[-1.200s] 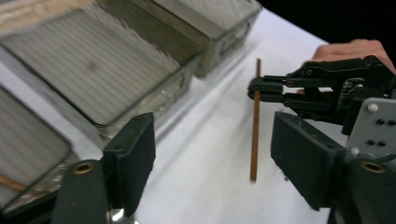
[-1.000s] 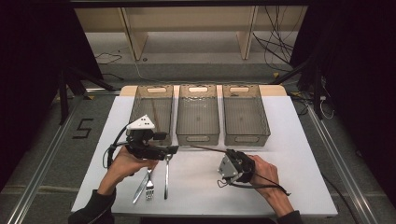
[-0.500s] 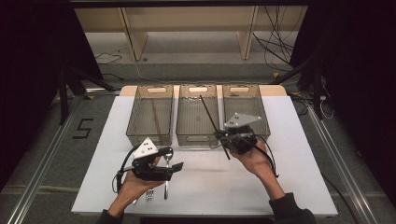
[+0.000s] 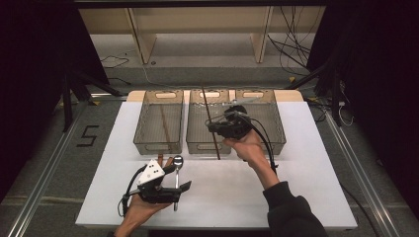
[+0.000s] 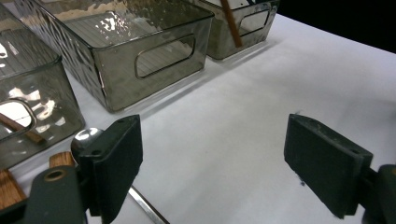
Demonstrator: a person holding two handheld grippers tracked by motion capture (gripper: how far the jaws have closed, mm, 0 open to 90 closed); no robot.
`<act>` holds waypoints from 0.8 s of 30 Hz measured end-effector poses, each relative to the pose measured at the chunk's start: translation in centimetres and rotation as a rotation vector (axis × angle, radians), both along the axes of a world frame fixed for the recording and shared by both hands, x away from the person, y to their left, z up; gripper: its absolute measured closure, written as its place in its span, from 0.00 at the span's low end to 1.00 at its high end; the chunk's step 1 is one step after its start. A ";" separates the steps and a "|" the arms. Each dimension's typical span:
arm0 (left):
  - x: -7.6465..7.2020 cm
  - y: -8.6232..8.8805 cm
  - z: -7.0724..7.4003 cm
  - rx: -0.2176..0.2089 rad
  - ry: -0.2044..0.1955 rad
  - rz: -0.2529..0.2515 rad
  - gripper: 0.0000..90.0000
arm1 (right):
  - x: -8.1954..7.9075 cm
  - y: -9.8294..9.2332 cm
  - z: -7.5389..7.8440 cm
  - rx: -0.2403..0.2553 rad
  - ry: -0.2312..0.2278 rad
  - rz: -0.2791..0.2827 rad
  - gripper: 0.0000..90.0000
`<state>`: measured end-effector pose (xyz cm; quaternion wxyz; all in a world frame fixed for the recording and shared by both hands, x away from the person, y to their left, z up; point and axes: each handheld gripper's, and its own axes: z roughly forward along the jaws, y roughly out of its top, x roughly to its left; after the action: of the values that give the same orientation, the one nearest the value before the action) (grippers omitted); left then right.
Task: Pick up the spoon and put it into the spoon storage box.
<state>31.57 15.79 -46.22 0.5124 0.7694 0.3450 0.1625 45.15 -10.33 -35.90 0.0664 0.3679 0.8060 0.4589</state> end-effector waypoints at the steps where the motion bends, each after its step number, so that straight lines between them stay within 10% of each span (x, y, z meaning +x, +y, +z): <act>1: -0.1 0.1 -0.1 -0.007 -0.003 0.004 0.21 | 0.3 0.4 0.1 0.003 0.012 -0.002 0.95; 24: -1.3 -0.2 -0.8 0.001 -0.021 -0.005 0.19 | 6.9 9.2 0.3 0.085 0.182 -0.009 0.95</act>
<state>30.23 15.58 -46.99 0.5158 0.7688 0.3377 0.1697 52.01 -1.10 -35.59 -0.0208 0.4143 0.7868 0.4571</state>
